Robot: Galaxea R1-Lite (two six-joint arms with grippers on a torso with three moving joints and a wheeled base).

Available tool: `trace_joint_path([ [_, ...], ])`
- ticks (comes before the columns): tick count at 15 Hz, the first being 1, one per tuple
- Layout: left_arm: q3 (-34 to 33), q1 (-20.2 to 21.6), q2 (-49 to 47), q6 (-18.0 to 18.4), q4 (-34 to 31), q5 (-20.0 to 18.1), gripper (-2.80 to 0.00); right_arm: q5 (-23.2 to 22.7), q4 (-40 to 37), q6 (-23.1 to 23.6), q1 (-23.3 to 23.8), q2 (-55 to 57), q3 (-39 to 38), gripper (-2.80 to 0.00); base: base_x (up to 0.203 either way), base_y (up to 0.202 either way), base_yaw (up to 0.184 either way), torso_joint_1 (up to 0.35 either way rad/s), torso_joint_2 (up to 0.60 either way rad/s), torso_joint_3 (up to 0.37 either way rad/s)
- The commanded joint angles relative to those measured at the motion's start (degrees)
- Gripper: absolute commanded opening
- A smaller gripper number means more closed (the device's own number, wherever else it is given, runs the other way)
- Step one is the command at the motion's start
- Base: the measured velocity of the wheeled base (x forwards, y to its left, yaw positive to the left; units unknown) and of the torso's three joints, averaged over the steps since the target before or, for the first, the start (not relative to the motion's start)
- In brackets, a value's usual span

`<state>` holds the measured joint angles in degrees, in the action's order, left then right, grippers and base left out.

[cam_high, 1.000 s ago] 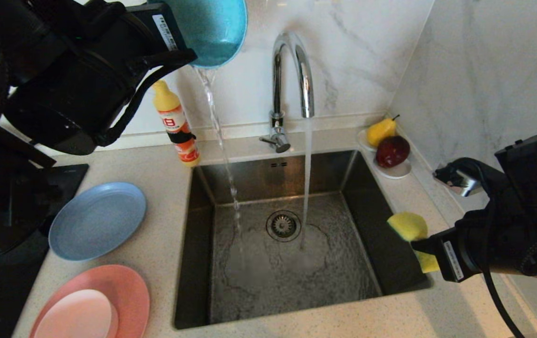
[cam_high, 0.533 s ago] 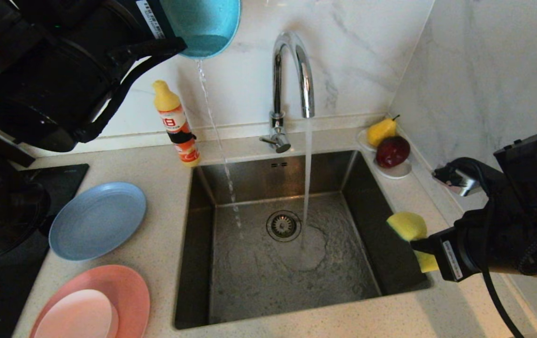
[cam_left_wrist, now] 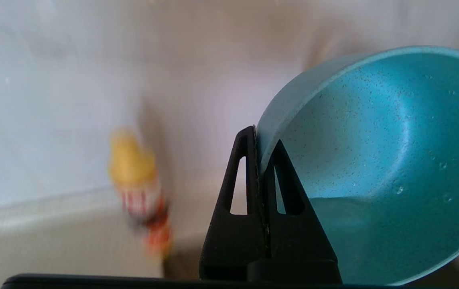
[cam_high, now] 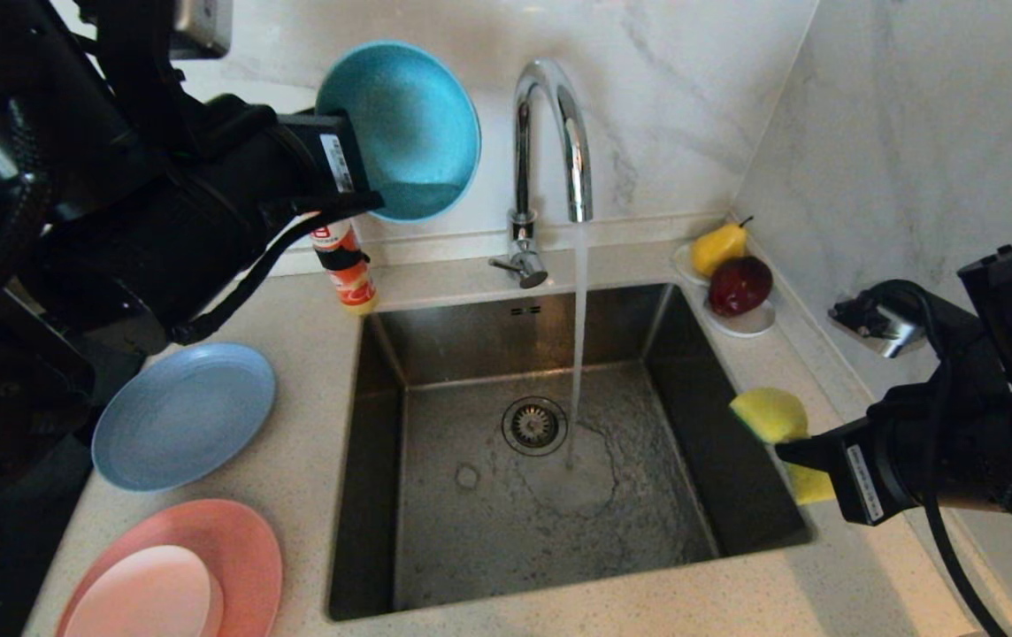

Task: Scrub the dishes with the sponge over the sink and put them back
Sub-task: Wash the bowl, then wipe the bowl

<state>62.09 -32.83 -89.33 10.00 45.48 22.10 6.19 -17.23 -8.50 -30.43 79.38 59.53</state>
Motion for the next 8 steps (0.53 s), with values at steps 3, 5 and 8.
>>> trace_joint_path([
  [3,-2.60,-0.05,2.33,-3.69,-9.82,-3.62,-2.80,-0.02,-0.24,-0.14,-4.80,-1.58,1.26,-2.80,0.000,0.000,0.000,0.000,0.00,0.000],
  [5,-7.13,-0.09,5.06,-7.96,-31.12,-7.33,-2.80,-0.02,-0.68,-0.19,-10.03,-2.39,3.20,-2.80,0.000,0.000,0.000,0.000,0.00,0.000],
  [8,-15.53,-0.13,7.63,-11.49,-33.72,-10.48,-2.80,0.31,-1.31,-0.21,-13.48,-2.41,4.93,-2.80,0.000,0.000,0.000,0.000,0.00,0.000],
])
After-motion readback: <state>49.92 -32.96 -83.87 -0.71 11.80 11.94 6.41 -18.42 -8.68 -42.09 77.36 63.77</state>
